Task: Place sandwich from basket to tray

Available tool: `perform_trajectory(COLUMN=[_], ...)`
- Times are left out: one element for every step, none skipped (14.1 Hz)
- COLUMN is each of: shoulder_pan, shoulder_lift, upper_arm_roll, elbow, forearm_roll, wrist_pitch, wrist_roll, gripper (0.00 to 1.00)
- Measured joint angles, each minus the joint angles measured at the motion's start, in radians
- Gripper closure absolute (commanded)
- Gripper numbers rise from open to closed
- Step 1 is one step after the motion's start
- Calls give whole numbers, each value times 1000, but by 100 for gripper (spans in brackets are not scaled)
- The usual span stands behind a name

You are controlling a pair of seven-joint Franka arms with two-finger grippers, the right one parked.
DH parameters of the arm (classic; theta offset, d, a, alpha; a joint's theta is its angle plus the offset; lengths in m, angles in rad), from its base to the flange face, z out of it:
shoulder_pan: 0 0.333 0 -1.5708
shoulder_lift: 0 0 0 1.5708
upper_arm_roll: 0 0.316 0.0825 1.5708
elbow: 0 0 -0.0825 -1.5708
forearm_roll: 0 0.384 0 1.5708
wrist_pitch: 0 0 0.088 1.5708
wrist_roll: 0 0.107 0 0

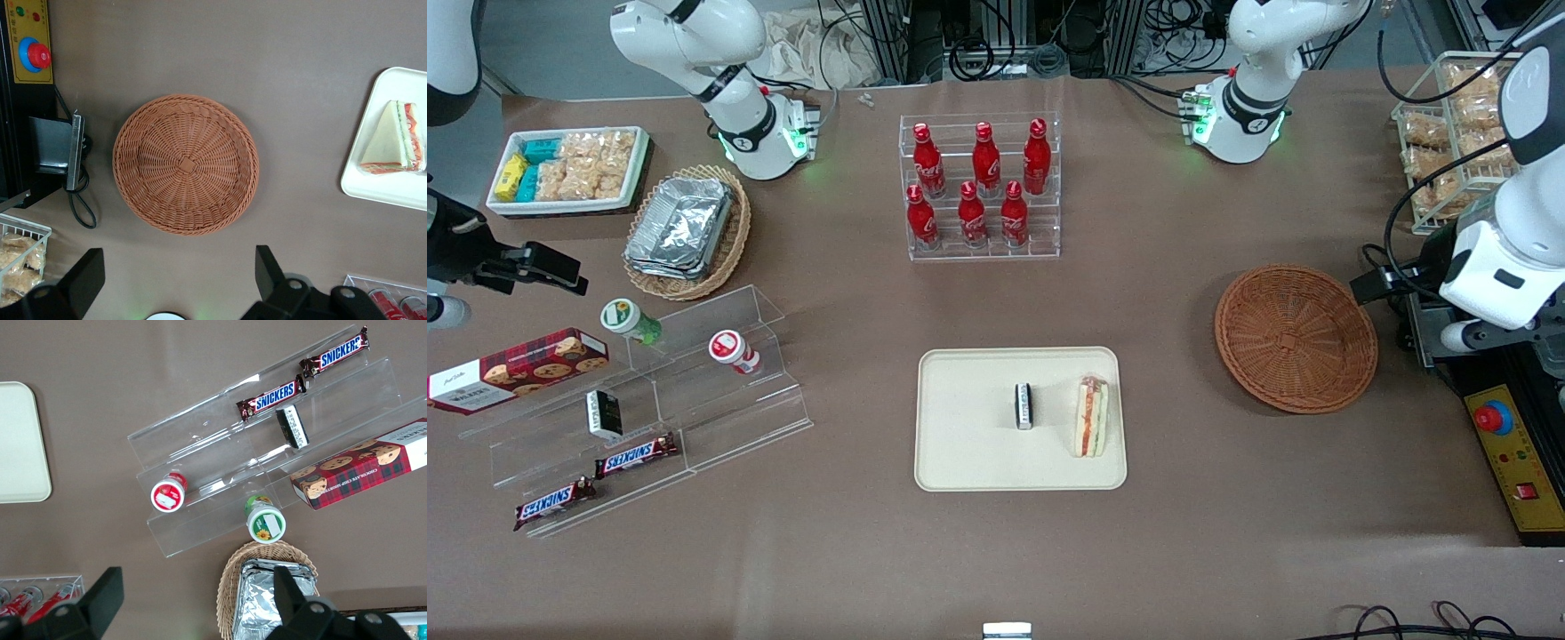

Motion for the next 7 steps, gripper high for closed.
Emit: perform_trajectory(shoulder_pan=[-56, -131, -200, -247, -272, -283, -286], shoulder_lift=[0, -1, -1, -1, -3, -4, -7], upper_arm_roll=[61, 144, 222, 279, 312, 327, 331], elbow=[0, 0, 0, 0, 0, 0, 0], forearm_roll=[-1, -9, -31, -53, -64, -69, -72], wrist_pitch=[2, 4, 8, 13, 14, 14, 15], wrist_roll=[0, 0, 0, 0, 3, 9, 10], gripper=[0, 0, 0, 0, 0, 0, 0])
